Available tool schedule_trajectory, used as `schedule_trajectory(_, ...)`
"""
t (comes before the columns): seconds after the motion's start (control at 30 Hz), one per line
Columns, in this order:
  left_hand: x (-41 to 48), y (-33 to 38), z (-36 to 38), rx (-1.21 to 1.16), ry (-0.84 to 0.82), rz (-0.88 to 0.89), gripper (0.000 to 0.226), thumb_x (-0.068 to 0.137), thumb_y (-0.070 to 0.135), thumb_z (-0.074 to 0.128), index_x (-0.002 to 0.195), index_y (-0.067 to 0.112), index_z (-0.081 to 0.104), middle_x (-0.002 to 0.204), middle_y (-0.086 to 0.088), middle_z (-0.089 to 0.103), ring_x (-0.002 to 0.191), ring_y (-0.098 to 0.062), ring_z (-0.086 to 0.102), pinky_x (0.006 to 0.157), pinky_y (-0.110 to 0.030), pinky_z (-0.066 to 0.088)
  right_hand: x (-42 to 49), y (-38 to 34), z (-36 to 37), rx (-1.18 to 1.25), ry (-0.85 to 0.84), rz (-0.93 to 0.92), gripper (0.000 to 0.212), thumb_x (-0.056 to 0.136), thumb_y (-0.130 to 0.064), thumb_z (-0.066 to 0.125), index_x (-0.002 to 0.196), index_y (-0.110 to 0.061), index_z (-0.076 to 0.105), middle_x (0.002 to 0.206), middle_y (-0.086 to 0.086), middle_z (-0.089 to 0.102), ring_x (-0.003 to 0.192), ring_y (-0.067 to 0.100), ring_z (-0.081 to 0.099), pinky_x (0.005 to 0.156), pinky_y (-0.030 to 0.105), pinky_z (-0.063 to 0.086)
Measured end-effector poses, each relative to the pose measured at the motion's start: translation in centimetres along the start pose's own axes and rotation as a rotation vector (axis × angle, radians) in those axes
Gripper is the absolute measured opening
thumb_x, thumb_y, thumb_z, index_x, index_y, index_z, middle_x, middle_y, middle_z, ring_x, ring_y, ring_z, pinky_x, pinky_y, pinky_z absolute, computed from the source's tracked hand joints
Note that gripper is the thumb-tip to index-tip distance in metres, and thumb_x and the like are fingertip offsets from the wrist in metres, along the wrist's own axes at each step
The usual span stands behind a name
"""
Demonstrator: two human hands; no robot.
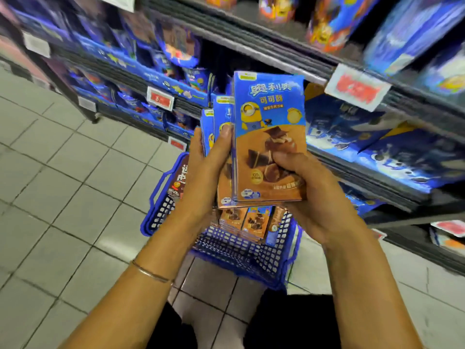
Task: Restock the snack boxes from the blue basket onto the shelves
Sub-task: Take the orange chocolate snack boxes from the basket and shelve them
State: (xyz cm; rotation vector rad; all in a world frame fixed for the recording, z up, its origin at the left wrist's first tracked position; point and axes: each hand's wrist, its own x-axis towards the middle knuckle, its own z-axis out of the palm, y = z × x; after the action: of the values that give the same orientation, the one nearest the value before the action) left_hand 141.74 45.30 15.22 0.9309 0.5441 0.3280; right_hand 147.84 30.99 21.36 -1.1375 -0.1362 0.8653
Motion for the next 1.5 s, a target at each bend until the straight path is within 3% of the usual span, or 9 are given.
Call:
schedule_trajectory(0.1, -3.3, 7.9, 3.6, -0.007, -0.017, 0.034, 0.067, 0.103, 0.038, 0.063, 0.159, 0.013, 0.038, 0.147, -0.017, 0.064, 0.13, -0.04, 0.066, 0.1, -0.053, 0.058, -3.0, -7.3, 4.8, -0.035, 0.011, 0.022, 0.018, 0.084, -0.014, 0.059, 0.1, -0.016, 0.067, 0.071, -0.003, 0.073, 0.065, 0.011, 0.073, 0.06, 0.023, 0.057)
schedule_trajectory(0.3, -10.9, 24.4, 11.1, -0.026, 0.013, 0.065, 0.084, 0.085, 0.052, 0.076, 0.155, 0.019, 0.044, 0.138, -0.01, 0.071, 0.123, -0.034, 0.071, 0.097, -0.051, 0.06, -10.3, -22.3, 15.0, -0.115, 0.006, 0.012, 0.016, 0.08, -0.023, 0.065, 0.094, -0.022, 0.072, 0.073, -0.002, 0.073, 0.065, 0.013, 0.072, 0.06, 0.028, 0.058)
schedule_trajectory(0.47, -15.2, 35.4, 16.6, 0.039, -0.061, 0.102, 0.083, 0.087, 0.053, 0.075, 0.157, 0.018, 0.045, 0.149, -0.016, 0.062, 0.131, -0.042, 0.064, 0.111, -0.066, 0.048, -15.9, -32.3, 21.1, -0.143, -0.015, -0.051, 0.01, 0.076, -0.029, 0.068, 0.08, -0.031, 0.077, 0.076, -0.005, 0.074, 0.068, 0.016, 0.074, 0.06, 0.031, 0.057)
schedule_trajectory(0.57, -17.2, 40.1, 19.7, 0.052, -0.053, 0.11, 0.092, 0.083, 0.059, 0.075, 0.159, 0.02, 0.043, 0.158, -0.014, 0.053, 0.132, -0.04, 0.064, 0.112, -0.063, 0.049, -18.0, -36.9, 23.6, -0.19, -0.029, -0.09, 0.035, 0.076, -0.033, 0.072, 0.11, -0.022, 0.071, 0.096, 0.004, 0.077, 0.085, 0.026, 0.075, 0.073, 0.041, 0.059)
schedule_trajectory(0.7, -18.2, 44.1, 22.8, 0.054, -0.124, 0.157, 0.091, 0.083, 0.057, 0.074, 0.156, 0.011, 0.046, 0.148, -0.021, 0.061, 0.131, -0.045, 0.063, 0.113, -0.066, 0.046, -20.0, -41.3, 25.6, -0.198, -0.051, -0.181, 0.024, 0.08, -0.027, 0.072, 0.103, -0.023, 0.066, 0.076, -0.005, 0.075, 0.064, 0.014, 0.072, 0.053, 0.027, 0.055)
schedule_trajectory(0.83, -17.8, 47.0, 25.8, 0.045, -0.15, 0.184, 0.106, 0.08, 0.059, 0.077, 0.165, 0.013, 0.033, 0.157, -0.021, 0.053, 0.138, -0.042, 0.058, 0.118, -0.066, 0.042, -20.8, -44.9, 25.7, -0.221, -0.088, -0.281, 0.021, 0.086, -0.028, 0.068, 0.105, -0.023, 0.071, 0.086, -0.003, 0.077, 0.074, 0.014, 0.074, 0.059, 0.026, 0.056)
schedule_trajectory(0.97, -17.1, 49.1, 29.3, 0.044, -0.185, 0.214, 0.107, 0.078, 0.061, 0.077, 0.164, 0.013, 0.034, 0.157, -0.021, 0.051, 0.138, -0.046, 0.056, 0.117, -0.067, 0.041, -20.9, -48.9, 25.2, -0.3, -0.008, -0.38, 0.05, 0.078, -0.031, 0.077, 0.122, -0.013, 0.063, 0.083, -0.003, 0.075, 0.07, 0.012, 0.072, 0.057, 0.022, 0.052)
schedule_trajectory(1.33, -14.9, 55.3, 37.8, -0.036, -0.218, 0.312, 0.062, 0.106, 0.037, 0.06, 0.158, 0.008, 0.043, 0.146, -0.021, 0.063, 0.134, -0.045, 0.061, 0.117, -0.065, 0.043, -19.5, -59.5, 23.6, -0.645, 0.081, -0.6, 0.048, 0.07, -0.053, 0.073, 0.111, -0.028, 0.068, 0.103, -0.006, 0.077, 0.095, 0.015, 0.074, 0.095, 0.045, 0.054)
schedule_trajectory(1.5, -15.6, 57.0, 37.0, 0.033, -0.258, 0.358, 0.052, 0.1, 0.039, 0.061, 0.141, 0.007, 0.063, 0.133, -0.021, 0.072, 0.112, -0.036, 0.074, 0.087, -0.043, 0.065, -18.7, -61.4, 24.2, -0.626, -0.087, -0.563, 0.05, 0.077, -0.04, 0.073, 0.12, -0.016, 0.064, 0.103, 0.002, 0.079, 0.094, 0.02, 0.076, 0.086, 0.036, 0.056)
